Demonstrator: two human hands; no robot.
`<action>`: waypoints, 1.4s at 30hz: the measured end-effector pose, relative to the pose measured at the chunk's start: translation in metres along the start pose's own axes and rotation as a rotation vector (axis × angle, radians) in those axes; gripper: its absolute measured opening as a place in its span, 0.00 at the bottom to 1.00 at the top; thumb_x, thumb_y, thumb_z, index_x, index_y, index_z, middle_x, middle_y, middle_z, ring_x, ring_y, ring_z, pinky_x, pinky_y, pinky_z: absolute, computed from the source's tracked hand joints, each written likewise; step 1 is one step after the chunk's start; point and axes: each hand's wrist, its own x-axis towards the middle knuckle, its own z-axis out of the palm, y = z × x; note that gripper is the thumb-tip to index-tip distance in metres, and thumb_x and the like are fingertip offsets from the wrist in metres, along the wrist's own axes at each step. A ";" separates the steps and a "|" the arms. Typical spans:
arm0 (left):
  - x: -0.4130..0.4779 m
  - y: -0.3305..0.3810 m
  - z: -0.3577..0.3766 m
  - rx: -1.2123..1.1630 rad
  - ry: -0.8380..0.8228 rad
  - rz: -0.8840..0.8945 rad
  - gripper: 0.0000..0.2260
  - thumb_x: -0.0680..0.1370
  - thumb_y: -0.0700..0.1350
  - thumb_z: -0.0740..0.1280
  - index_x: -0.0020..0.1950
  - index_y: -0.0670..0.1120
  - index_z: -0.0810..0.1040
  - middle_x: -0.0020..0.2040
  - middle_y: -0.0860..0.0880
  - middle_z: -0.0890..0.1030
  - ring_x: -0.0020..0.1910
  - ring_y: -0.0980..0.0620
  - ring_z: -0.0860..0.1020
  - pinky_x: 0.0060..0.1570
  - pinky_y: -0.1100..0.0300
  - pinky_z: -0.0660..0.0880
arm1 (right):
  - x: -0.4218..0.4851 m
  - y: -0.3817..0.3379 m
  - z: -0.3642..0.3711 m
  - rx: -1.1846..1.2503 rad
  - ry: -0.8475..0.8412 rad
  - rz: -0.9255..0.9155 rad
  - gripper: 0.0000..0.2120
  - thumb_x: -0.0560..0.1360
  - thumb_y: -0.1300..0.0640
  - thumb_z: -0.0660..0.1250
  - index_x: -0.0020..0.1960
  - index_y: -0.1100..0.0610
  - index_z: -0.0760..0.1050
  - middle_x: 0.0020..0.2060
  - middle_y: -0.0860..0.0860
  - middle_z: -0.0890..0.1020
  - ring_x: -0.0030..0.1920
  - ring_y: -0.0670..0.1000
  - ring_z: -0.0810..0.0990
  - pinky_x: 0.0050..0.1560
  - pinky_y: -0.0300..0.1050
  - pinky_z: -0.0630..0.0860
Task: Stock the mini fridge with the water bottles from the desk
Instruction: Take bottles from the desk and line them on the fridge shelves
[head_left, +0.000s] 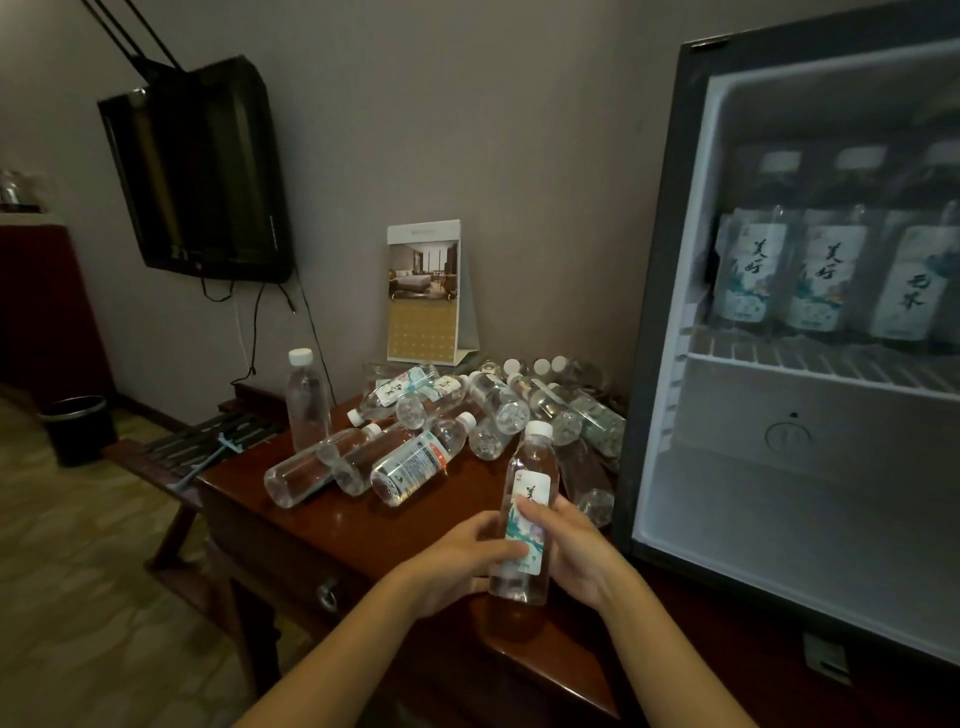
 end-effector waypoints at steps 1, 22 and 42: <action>-0.001 -0.001 0.001 0.034 -0.007 0.022 0.21 0.73 0.42 0.71 0.63 0.51 0.69 0.58 0.46 0.79 0.54 0.48 0.80 0.53 0.54 0.78 | -0.006 -0.003 -0.002 0.001 -0.034 -0.012 0.25 0.69 0.62 0.71 0.65 0.57 0.69 0.57 0.61 0.80 0.56 0.60 0.80 0.57 0.57 0.76; 0.031 0.039 0.128 0.283 -0.047 0.578 0.27 0.70 0.32 0.71 0.65 0.50 0.69 0.58 0.49 0.80 0.59 0.54 0.78 0.58 0.58 0.75 | -0.122 -0.074 -0.059 -0.699 0.421 -0.569 0.31 0.65 0.69 0.73 0.58 0.43 0.67 0.44 0.38 0.78 0.47 0.36 0.77 0.41 0.29 0.74; 0.140 0.053 0.206 0.283 0.305 0.649 0.23 0.76 0.34 0.64 0.67 0.53 0.67 0.53 0.59 0.74 0.49 0.65 0.74 0.45 0.76 0.70 | -0.031 -0.126 -0.153 -0.779 0.697 -0.451 0.28 0.67 0.65 0.70 0.64 0.58 0.64 0.55 0.56 0.79 0.54 0.54 0.79 0.53 0.48 0.77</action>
